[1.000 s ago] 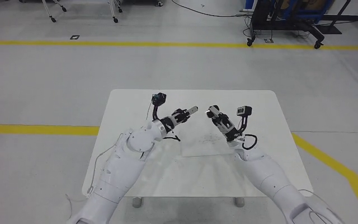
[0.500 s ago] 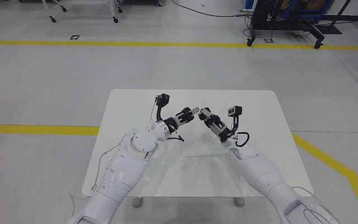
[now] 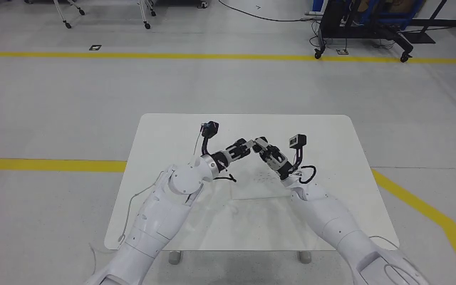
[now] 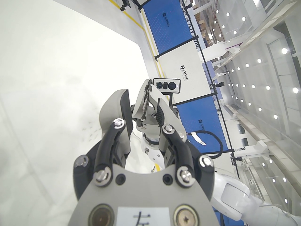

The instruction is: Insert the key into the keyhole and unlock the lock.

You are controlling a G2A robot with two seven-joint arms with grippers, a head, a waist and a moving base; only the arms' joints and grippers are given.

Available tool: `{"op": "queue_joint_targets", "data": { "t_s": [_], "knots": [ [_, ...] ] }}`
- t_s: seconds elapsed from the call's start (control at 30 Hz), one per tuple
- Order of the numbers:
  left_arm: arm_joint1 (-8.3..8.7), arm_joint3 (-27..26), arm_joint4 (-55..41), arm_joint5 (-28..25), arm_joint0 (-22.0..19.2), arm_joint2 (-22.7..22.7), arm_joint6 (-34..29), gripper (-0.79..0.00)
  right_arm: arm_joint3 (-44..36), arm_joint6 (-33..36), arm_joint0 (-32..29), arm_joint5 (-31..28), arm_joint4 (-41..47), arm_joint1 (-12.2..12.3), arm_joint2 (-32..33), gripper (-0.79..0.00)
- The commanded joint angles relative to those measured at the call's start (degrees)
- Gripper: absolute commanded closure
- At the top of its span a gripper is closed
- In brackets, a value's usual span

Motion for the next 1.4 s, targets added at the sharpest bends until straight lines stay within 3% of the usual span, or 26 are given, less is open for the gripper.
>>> {"op": "queue_joint_targets", "data": {
  "t_s": [0.0,0.13,0.27,1.23,1.27,1.3,1.37],
  "knots": [
    [-0.02,0.1,-0.1,0.0,-0.1,0.0,0.0,-0.185,0.4,0.7,0.1,0.5,0.2,-0.3,0.0,0.0],
    [-0.05,0.2,0.1,0.1,-0.1,0.2,0.0,-0.135,1.4,1.4,0.4,0.7,0.4,-0.8,0.2,0.0],
    [-0.08,0.3,0.4,0.5,-0.1,0.4,0.2,0.0,2.0,2.1,0.6,0.5,0.5,-1.2,0.6,0.0],
    [-0.12,-0.4,2.0,0.9,0.4,-0.3,3.6,0.0,1.9,11.5,-1.5,2.1,3.6,-2.3,5.4,0.0],
    [-0.14,-0.5,1.3,0.8,0.4,-0.4,3.5,-0.018,1.8,11.7,-1.6,2.2,3.5,-2.2,5.6,0.0],
    [-0.15,-0.5,0.7,0.7,0.4,-0.6,3.4,-0.154,1.7,11.8,-1.7,2.3,3.4,-2.2,5.8,0.0],
    [-0.13,-0.5,0.7,0.7,0.3,-0.7,3.1,-0.286,1.5,11.9,-1.9,2.3,3.2,-2.1,6.3,0.0]
  ]
}}
